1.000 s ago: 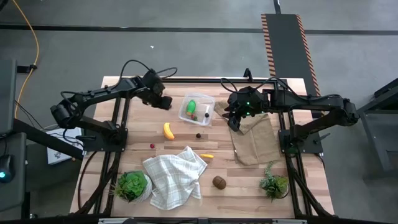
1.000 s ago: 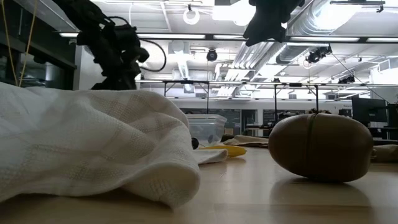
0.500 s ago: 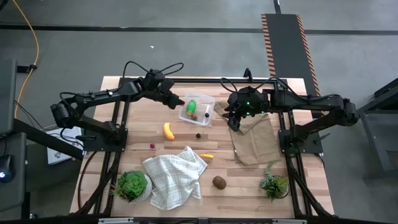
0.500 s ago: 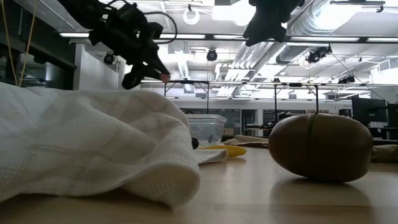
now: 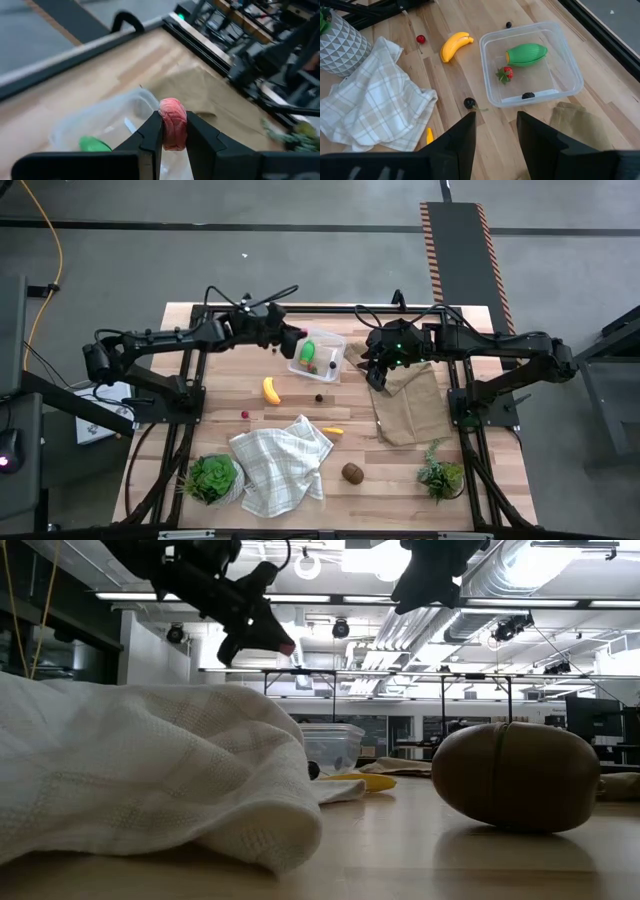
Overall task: Pick and placing Produce into tupperware
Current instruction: Put the pink peach into the transparent bin, then put the blueberry into the transparent bin
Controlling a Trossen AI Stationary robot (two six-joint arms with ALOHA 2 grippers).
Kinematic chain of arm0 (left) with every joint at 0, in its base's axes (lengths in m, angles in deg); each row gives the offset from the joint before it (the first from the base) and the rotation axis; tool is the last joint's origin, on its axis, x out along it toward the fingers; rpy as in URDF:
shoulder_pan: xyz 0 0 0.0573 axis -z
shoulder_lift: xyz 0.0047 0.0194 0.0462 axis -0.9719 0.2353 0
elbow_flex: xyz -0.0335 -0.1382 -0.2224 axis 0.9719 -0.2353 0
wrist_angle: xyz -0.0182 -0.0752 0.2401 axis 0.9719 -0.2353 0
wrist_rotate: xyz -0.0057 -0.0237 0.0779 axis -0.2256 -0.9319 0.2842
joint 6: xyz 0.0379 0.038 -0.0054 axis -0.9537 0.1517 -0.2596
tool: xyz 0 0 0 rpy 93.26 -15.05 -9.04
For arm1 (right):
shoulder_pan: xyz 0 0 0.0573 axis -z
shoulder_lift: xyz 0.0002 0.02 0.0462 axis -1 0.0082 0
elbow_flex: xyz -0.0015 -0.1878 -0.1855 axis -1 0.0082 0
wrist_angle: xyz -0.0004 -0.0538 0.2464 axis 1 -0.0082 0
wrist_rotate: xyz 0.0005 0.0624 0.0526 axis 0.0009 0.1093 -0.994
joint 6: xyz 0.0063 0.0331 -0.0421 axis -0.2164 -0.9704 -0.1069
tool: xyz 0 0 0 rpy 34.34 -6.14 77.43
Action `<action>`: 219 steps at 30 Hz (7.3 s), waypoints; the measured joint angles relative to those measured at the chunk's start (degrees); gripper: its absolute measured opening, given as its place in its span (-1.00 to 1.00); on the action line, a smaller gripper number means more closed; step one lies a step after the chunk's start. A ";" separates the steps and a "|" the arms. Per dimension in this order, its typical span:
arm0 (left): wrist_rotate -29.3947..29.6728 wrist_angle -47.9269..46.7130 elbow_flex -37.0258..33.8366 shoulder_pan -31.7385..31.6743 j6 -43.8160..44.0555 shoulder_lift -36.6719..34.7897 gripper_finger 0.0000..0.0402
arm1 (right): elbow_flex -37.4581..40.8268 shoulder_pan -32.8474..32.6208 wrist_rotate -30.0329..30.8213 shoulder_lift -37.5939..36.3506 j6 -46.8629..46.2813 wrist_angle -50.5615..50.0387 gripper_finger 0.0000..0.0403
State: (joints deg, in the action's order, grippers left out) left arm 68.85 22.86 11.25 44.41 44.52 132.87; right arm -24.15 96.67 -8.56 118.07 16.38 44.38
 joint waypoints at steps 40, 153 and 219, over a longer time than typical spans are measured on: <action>-3.97 -29.47 24.62 2.03 -14.70 26.26 -0.62 | -0.09 0.01 8.57 -12.77 -1.37 -1.05 -0.34; 61.68 -5.30 -27.66 31.65 26.60 -14.66 -0.77 | 0.00 0.00 9.57 -12.31 0.05 -6.03 -0.34; 49.88 49.95 -47.00 20.42 0.06 4.37 -0.77 | 0.00 0.00 11.14 -8.76 -1.26 -7.96 -0.34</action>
State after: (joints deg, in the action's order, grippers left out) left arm 118.73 72.80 -35.75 64.83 44.58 137.23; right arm -24.15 96.67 2.57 109.31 15.13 36.42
